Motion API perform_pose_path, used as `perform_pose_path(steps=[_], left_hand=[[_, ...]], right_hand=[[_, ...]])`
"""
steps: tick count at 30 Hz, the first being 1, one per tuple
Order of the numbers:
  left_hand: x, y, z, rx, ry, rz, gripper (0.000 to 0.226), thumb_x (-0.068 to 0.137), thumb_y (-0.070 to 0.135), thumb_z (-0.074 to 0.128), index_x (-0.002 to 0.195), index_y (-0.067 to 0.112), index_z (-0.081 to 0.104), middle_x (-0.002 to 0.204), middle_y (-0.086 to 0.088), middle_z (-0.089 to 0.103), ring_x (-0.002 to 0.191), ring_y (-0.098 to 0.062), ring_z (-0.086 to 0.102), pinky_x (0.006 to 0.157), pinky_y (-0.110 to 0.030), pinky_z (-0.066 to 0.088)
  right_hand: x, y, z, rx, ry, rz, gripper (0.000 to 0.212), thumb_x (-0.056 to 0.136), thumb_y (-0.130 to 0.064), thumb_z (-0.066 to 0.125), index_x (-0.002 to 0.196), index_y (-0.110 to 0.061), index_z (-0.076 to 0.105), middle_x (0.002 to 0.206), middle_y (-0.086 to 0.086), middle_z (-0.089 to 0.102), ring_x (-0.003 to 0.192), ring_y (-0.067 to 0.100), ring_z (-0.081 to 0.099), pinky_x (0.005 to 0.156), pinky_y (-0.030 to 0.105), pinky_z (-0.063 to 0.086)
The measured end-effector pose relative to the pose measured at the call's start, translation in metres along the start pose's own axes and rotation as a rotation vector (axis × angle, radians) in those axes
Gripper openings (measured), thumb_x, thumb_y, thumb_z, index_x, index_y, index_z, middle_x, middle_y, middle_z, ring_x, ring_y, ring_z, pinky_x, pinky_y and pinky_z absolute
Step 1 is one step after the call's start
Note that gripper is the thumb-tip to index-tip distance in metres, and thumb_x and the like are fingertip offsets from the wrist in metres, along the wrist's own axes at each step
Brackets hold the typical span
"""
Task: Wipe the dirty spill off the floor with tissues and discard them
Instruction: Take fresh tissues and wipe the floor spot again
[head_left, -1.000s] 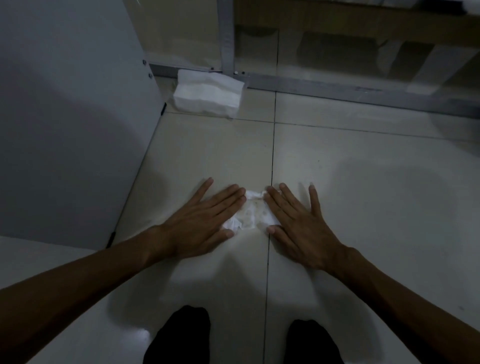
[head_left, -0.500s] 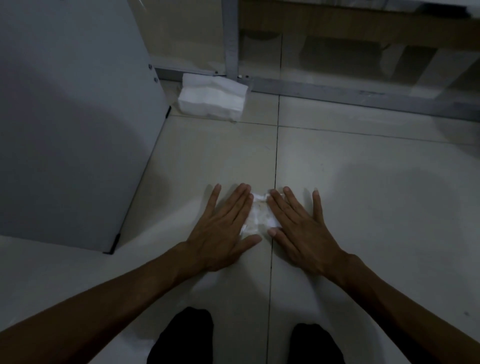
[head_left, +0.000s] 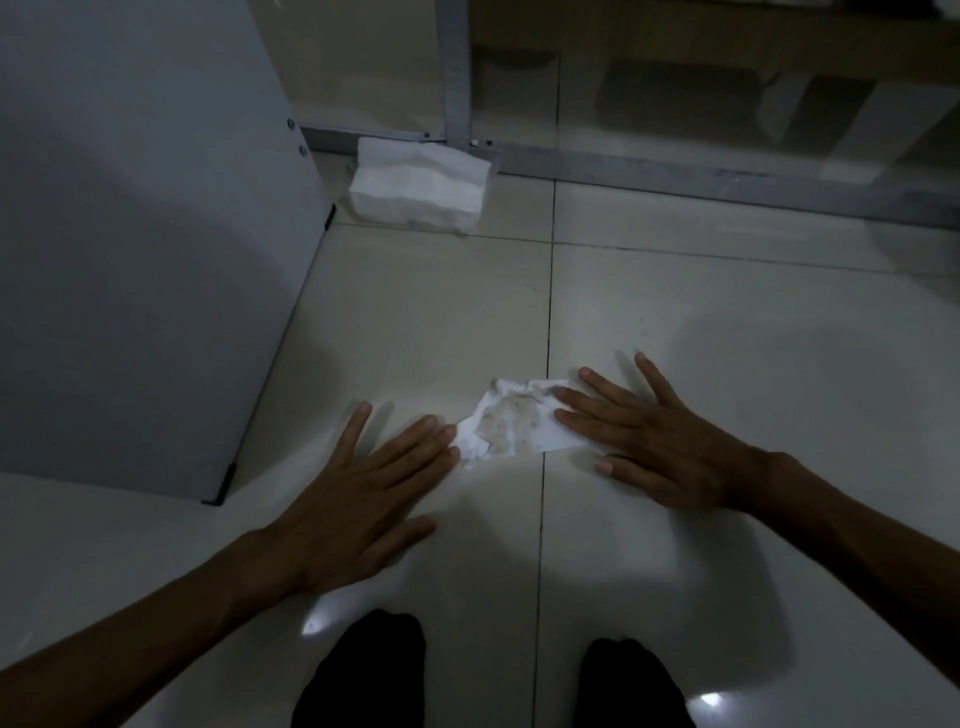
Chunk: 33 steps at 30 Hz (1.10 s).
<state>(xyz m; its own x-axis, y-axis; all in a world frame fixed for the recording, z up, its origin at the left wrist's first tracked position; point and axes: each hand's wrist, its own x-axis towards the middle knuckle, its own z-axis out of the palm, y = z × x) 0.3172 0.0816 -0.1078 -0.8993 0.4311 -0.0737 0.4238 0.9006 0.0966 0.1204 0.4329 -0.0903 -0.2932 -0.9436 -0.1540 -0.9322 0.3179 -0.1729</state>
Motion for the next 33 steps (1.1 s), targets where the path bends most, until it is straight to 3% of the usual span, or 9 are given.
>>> perform_pose_path(steps=[6,14,25,33], left_hand=[[0.012,-0.013,-0.01,0.062,-0.009,0.072,0.068,0.105,0.059,0.031,0.163,0.029,0.011,0.173,0.004,0.006,0.159,-0.019,0.004,0.119,-0.071,0.001],[0.033,-0.018,-0.016,0.046,0.022,0.123,0.069,0.106,0.058,0.03,0.163,0.025,0.014,0.172,0.005,0.012,0.159,-0.016,0.003,0.121,-0.069,-0.002],[0.065,-0.003,-0.015,0.029,0.034,0.131,0.072,0.106,0.062,0.023,0.162,0.018,0.023,0.17,-0.003,0.018,0.159,-0.015,0.002,0.122,-0.067,-0.005],[0.077,-0.004,-0.011,0.009,0.054,0.173,0.067,0.108,0.056,0.024,0.162,0.017,0.022,0.171,-0.003,0.014,0.159,-0.015,0.0,0.122,-0.068,-0.004]], right_hand=[[0.006,0.027,-0.026,-0.069,-0.091,-0.135,0.064,0.107,-0.054,0.032,0.163,-0.036,0.01,0.173,-0.011,-0.001,0.16,0.021,-0.005,0.121,0.071,-0.003],[0.025,0.026,-0.027,-0.055,-0.066,-0.222,0.065,0.107,-0.055,0.035,0.164,-0.03,0.017,0.173,-0.008,0.003,0.16,0.02,0.0,0.119,0.074,-0.002],[0.029,0.01,-0.021,-0.052,-0.013,-0.187,0.061,0.108,-0.052,0.03,0.163,-0.025,0.023,0.172,-0.005,0.011,0.16,0.019,0.0,0.121,0.071,-0.004],[0.042,-0.007,-0.014,-0.095,0.009,-0.136,0.057,0.109,-0.052,0.022,0.157,-0.026,0.038,0.169,-0.003,0.023,0.16,0.018,0.002,0.122,0.068,0.002]])
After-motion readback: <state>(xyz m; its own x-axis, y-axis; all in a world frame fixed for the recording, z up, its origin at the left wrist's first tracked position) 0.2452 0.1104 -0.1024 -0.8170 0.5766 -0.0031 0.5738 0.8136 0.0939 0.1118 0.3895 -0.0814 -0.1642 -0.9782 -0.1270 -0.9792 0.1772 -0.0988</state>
